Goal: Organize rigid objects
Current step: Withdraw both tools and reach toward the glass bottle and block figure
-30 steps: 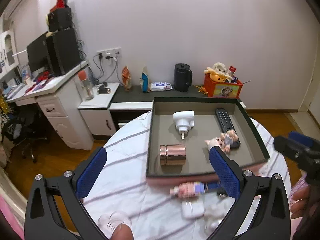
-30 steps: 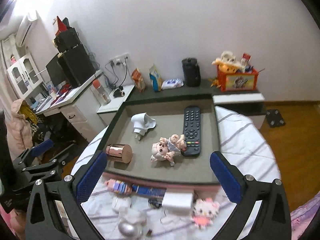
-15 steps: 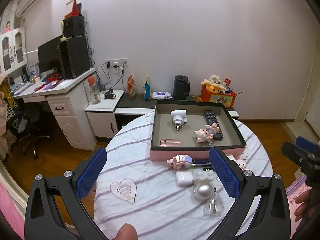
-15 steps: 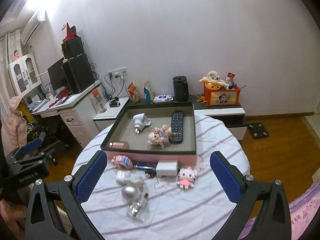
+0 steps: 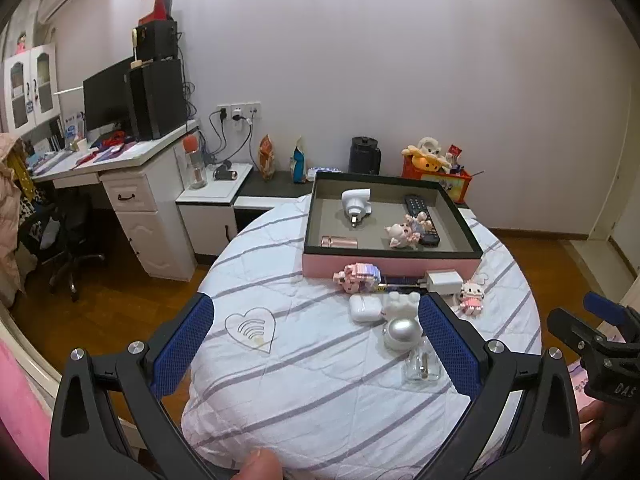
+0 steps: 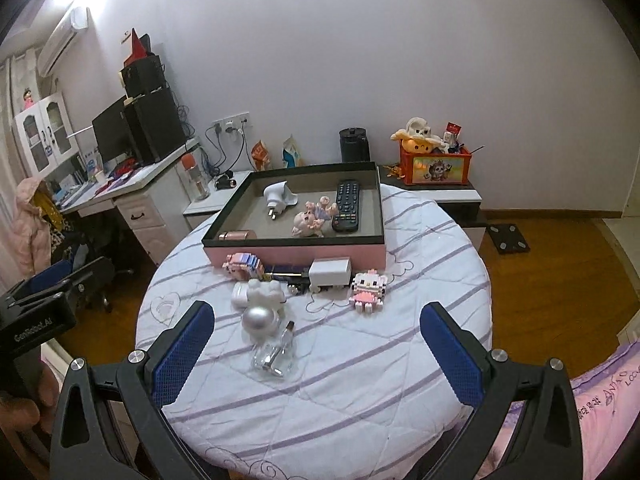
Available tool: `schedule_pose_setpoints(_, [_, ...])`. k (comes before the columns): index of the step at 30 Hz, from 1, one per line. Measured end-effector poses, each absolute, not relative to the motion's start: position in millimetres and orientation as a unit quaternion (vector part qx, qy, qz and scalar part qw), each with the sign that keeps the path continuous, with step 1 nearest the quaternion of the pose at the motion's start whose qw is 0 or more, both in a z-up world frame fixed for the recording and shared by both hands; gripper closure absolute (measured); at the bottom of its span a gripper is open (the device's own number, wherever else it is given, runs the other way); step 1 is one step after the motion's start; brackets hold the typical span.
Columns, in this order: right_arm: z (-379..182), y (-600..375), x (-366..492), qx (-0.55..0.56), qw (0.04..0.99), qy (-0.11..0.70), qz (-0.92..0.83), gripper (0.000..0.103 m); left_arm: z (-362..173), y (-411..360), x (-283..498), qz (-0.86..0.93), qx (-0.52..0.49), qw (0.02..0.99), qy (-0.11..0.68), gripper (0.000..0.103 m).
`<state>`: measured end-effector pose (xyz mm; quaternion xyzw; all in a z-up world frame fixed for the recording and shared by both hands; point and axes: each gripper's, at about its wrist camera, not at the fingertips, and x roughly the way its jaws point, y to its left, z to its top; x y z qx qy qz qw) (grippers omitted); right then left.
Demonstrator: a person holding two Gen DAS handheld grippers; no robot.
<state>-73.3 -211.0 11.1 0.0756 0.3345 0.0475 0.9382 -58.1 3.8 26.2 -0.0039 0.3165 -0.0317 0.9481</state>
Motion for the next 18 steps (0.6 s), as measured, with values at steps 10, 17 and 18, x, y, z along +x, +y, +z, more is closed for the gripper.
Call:
schedule_pose_setpoints(10, [12, -212, -84, 0.071, 0.939, 0.334, 0.043, 0.000, 20, 10, -67, -0.025, -0.009, 0.945, 0.326, 0.000])
schedule_pose_setpoints(17, [12, -216, -86, 0.072, 0.939, 0.335, 0.037, 0.000, 18, 7, -68, -0.030, -0.005, 0.945, 0.326, 0.000])
schedule_pose_setpoints(18, [12, -216, -86, 0.071, 0.939, 0.336, 0.037, 0.000, 17, 7, -67, -0.030, -0.005, 0.944, 0.328, 0.000])
